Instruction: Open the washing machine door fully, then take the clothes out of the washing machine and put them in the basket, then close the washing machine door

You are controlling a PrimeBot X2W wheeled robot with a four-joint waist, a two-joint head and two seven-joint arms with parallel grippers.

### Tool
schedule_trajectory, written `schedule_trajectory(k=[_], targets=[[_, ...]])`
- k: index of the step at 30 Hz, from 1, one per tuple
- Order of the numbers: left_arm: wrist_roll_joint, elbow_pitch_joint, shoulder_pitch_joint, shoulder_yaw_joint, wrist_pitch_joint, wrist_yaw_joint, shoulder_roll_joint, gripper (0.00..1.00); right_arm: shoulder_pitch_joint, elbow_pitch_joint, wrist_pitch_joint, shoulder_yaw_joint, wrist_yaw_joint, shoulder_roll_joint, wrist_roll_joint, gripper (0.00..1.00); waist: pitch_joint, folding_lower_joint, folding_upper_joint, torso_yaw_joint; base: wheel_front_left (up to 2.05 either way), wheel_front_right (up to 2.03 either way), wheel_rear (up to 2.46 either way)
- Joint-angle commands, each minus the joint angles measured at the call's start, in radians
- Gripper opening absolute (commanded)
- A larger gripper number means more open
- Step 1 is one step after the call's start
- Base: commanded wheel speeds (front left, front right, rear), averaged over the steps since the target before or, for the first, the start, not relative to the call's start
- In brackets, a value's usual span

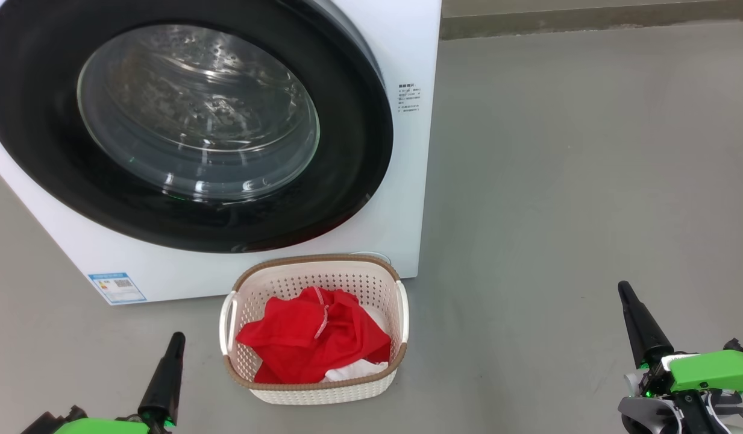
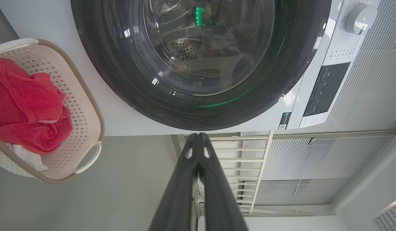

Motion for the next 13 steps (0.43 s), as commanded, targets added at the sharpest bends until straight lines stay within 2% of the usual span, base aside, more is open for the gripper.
schedule_trajectory(k=[1, 13], targets=[[-0.011, -0.024, -0.040, 0.034, 0.003, -0.007, 0.011, 0.00, -0.042, -0.030, 0.007, 0.016, 0.000, -0.014, 0.004, 0.00, 0.000, 0.0000, 0.0000, 0.000, 0.00, 0.00, 0.00], [-0.011, -0.024, -0.040, 0.034, 0.003, -0.007, 0.011, 0.00, -0.042, -0.030, 0.007, 0.016, 0.000, -0.014, 0.004, 0.00, 0.000, 0.0000, 0.0000, 0.000, 0.00, 0.00, 0.00]])
